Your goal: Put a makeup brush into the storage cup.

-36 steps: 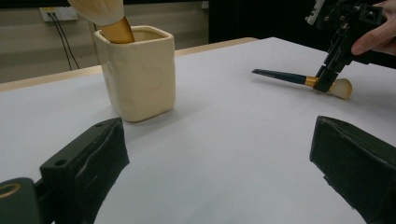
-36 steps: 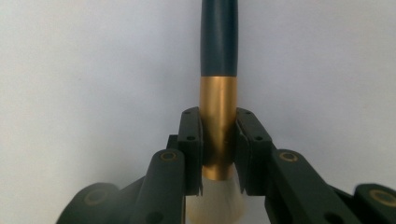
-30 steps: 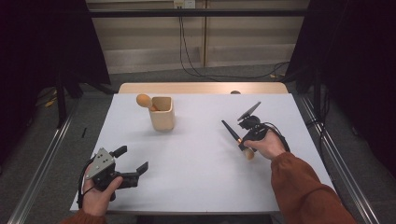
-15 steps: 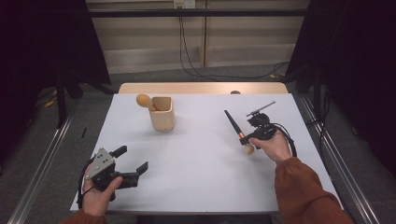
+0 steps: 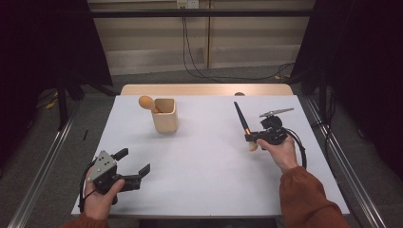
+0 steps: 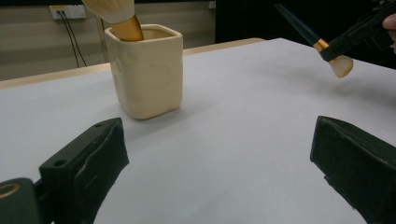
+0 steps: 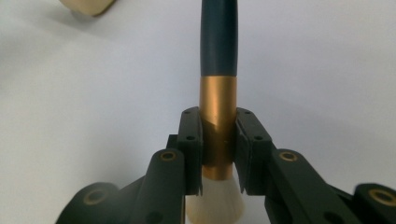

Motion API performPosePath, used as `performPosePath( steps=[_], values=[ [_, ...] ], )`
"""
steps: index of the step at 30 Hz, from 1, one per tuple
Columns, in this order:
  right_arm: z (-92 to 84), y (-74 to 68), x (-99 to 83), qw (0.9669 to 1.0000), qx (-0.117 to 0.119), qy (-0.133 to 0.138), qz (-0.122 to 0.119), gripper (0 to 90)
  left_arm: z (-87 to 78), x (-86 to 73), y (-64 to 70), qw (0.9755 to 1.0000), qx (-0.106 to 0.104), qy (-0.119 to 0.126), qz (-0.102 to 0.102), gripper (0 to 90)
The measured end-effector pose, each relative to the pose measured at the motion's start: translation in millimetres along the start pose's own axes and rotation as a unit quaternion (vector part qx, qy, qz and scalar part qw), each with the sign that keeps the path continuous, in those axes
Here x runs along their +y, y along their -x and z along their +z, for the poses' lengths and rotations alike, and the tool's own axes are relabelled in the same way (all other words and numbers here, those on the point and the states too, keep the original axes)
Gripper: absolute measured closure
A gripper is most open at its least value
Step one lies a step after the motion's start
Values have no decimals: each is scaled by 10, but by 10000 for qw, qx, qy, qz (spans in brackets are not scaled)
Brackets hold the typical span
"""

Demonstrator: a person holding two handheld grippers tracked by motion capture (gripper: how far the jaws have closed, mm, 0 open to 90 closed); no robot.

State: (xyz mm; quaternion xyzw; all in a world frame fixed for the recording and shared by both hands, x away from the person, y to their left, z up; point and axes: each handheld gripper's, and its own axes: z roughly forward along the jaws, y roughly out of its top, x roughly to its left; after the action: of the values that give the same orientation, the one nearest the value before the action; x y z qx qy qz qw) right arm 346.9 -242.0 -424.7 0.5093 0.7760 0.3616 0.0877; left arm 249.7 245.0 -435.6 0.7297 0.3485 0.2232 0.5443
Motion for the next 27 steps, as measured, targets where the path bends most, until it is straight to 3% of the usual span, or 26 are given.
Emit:
performPosePath(
  steps=[4, 9, 14, 23, 27],
  values=[
    [-34, 58, -42, 9987, 256, 435, 69, 743, -10, 3, -3, 10000, -21, 6, -16, 37],
    [-68, 49, -82, 9967, 387, 709, -2, 743, -19, 10, -4, 10000, -61, 19, -52, 37],
    [-131, -8, -115, 9915, 736, 1054, -201, 743, -13, 14, 12, 9999, -88, 21, -64, 37],
    [-193, -148, -171, 9855, 1037, 1161, -681, 743, 7, 44, 45, 9998, -195, 16, 74, 37],
    [-212, -199, -231, 9846, 1123, 1055, -826, 743, 6, 59, 64, 9995, -284, -10, 142, 37]
  ],
)
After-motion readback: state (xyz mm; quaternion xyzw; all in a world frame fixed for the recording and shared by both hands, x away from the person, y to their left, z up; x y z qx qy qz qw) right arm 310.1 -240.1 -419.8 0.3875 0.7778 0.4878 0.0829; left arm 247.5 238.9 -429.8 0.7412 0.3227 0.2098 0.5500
